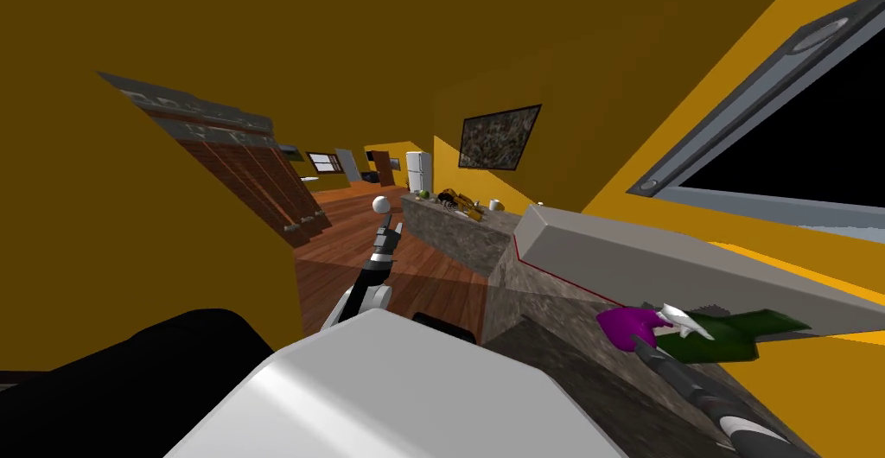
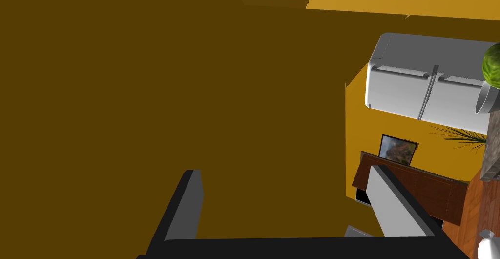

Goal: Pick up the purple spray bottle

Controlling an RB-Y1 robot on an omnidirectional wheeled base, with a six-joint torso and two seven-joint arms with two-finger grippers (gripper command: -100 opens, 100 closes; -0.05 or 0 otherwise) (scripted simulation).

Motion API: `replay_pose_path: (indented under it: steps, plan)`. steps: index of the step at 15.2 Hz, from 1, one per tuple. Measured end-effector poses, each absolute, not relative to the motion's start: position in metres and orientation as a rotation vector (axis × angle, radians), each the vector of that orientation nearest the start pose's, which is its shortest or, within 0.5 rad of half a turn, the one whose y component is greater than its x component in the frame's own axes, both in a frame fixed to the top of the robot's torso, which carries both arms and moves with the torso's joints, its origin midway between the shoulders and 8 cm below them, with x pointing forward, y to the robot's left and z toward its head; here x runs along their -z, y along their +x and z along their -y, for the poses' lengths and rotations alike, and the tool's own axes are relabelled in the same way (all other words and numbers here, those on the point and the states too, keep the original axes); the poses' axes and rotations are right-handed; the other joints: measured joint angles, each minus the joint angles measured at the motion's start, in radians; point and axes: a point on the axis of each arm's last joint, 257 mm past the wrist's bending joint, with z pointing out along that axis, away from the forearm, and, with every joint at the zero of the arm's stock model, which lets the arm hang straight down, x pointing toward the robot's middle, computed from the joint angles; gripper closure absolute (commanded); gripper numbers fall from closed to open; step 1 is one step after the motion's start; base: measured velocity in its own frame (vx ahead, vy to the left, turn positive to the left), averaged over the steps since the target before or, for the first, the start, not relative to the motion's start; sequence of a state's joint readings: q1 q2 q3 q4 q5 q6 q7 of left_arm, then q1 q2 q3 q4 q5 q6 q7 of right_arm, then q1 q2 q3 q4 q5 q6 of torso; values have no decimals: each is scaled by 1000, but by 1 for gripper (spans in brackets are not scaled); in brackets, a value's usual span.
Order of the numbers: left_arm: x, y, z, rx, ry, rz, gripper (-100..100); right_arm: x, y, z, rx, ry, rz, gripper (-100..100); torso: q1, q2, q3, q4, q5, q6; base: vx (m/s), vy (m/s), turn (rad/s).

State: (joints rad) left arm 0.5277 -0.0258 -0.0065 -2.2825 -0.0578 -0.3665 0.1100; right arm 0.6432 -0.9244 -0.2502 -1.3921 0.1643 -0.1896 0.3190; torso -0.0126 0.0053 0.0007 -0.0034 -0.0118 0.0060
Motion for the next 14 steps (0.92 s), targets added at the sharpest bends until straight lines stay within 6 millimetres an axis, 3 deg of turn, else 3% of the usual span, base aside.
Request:
replay_pose_path:
  steps: [14]
  plan:
    - [11,363,-282,1321,-818,-693,0,262,330,588,195,335,-1927,100,1,1,1,1,1,-1,-24,-52,-61]
